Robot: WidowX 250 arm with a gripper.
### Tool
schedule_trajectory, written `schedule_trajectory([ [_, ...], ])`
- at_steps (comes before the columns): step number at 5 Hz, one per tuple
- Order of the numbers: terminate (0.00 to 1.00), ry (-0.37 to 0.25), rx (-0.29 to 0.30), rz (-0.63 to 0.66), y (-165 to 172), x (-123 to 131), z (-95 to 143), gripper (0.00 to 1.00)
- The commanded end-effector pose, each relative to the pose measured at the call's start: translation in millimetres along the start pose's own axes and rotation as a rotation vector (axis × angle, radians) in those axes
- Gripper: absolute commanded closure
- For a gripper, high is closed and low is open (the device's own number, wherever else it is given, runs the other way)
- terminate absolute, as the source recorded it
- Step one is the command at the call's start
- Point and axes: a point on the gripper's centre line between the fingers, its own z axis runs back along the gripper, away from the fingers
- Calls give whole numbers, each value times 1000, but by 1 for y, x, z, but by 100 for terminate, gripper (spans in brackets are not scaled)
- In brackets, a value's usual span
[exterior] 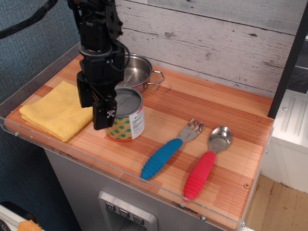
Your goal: Move the canned good back behind the silverware.
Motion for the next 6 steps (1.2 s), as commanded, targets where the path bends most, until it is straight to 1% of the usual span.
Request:
schedule_trajectory([
  [1, 0, -51, 35, -41, 7, 15, 17, 0],
  [2, 0, -74, 49, -63, 5, 28, 23, 0],
  [3, 0, -102, 47, -58, 8, 43, 29, 0],
  [4, 0, -94, 45, -69, 10, 53, 29, 0],
  [5, 0, -107, 29, -84, 12, 59, 28, 0],
  [6, 0, -126, 51, -98, 12, 67, 34, 0],
])
